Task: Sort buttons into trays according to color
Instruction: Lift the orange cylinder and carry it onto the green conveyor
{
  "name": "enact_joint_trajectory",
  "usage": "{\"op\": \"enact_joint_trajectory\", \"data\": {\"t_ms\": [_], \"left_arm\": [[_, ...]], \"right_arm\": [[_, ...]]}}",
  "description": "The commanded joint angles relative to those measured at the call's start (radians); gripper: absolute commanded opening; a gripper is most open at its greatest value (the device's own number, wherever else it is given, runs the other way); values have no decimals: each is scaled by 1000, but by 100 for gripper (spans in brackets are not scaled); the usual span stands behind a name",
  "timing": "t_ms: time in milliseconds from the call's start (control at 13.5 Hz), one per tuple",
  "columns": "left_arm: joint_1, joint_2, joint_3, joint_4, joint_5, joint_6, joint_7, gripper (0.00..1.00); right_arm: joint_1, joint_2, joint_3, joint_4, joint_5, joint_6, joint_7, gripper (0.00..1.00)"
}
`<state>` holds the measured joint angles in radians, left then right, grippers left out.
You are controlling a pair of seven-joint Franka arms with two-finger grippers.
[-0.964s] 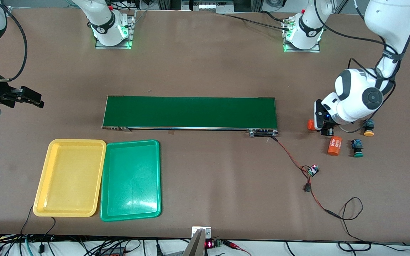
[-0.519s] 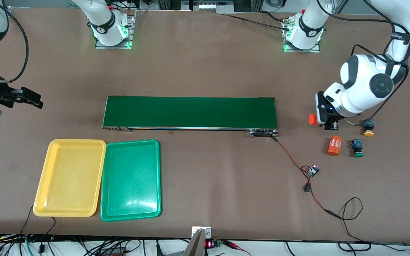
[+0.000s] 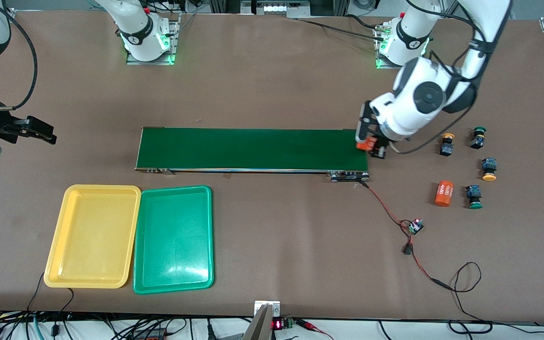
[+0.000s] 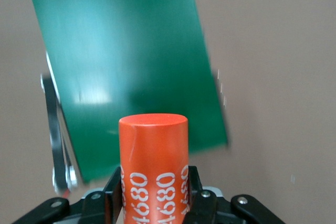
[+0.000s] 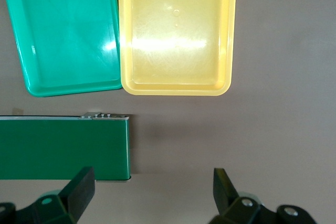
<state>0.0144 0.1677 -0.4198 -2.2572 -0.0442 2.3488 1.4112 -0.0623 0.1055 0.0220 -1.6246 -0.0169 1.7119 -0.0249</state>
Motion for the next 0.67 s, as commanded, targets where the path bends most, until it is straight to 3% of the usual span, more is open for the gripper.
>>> {"op": "enact_joint_trajectory", "data": {"t_ms": [0, 222, 593], "left_arm": [[-14, -1, -60, 31, -22, -8, -107, 0], [-54, 25, -59, 42, -22, 10, -231, 0], [-56, 105, -57, 54, -8, 79, -236, 0]], "right_arm": [[-1, 6, -2, 11, -11, 14, 10, 100], [-2, 8, -2, 11, -11, 20, 10, 100], [1, 16, -2, 9, -9, 26, 10, 100]]}}
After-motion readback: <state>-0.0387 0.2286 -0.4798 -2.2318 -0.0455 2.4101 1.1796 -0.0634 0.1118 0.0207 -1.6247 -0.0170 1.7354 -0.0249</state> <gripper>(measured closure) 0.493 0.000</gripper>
